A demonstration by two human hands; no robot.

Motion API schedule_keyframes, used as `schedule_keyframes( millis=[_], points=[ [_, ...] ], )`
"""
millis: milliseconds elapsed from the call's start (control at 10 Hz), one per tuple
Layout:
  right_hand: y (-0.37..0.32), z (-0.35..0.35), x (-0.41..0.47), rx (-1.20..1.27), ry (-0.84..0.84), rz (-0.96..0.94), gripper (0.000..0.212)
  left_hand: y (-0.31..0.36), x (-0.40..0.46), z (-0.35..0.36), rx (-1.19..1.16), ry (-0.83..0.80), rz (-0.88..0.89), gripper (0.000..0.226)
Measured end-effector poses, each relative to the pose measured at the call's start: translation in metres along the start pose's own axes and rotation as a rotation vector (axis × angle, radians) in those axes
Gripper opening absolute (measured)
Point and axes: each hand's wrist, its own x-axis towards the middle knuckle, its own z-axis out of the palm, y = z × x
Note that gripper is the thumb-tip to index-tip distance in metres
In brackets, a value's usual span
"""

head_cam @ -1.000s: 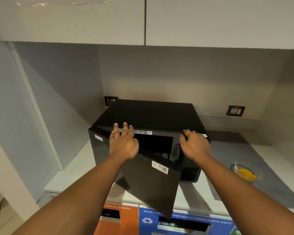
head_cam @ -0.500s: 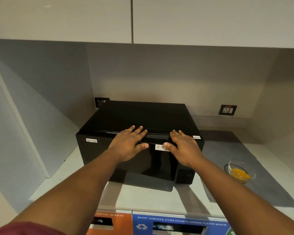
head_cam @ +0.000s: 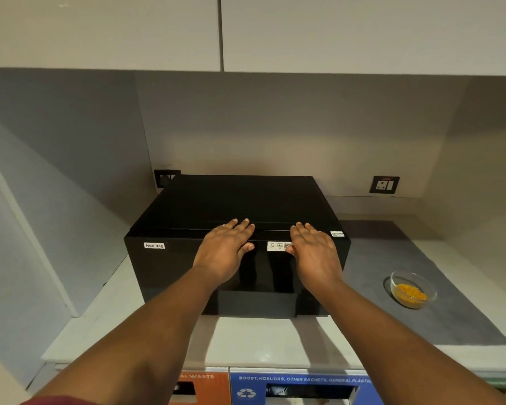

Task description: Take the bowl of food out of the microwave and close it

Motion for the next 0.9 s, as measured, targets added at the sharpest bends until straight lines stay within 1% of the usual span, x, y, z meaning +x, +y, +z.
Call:
schedule_keyframes(
  millis=[300,500,600,700,800,900],
  points=[
    [0.0,0.007,0.002,-0.022,0.044,0.012,0.052,0.0,0.002,0.007,-0.003,0.047,-0.015,0.053],
    [0.002,0.005,0.001,-0.011,0.041,-0.021,0.052,0.003,0.003,0.003,0.001,-0.002,-0.02,0.054],
    [0.005,-0.005,-0.008,0.045,0.047,-0.041,0.056,0.014,-0.004,-0.012,-0.032,-0.016,-0.021,0.056],
    [0.001,-0.019,-0.014,0.078,0.137,-0.06,0.06,0.021,-0.013,-0.026,0.042,0.084,-0.043,0.059],
    [-0.02,-0.068,-0.014,0.145,0.311,-0.09,0.065,0.041,-0.021,-0.06,0.17,0.322,-0.017,0.066],
    [-0.033,-0.105,-0.015,0.157,0.396,-0.101,0.067,0.049,-0.025,-0.089,0.17,0.42,-0.007,0.07]
  ],
)
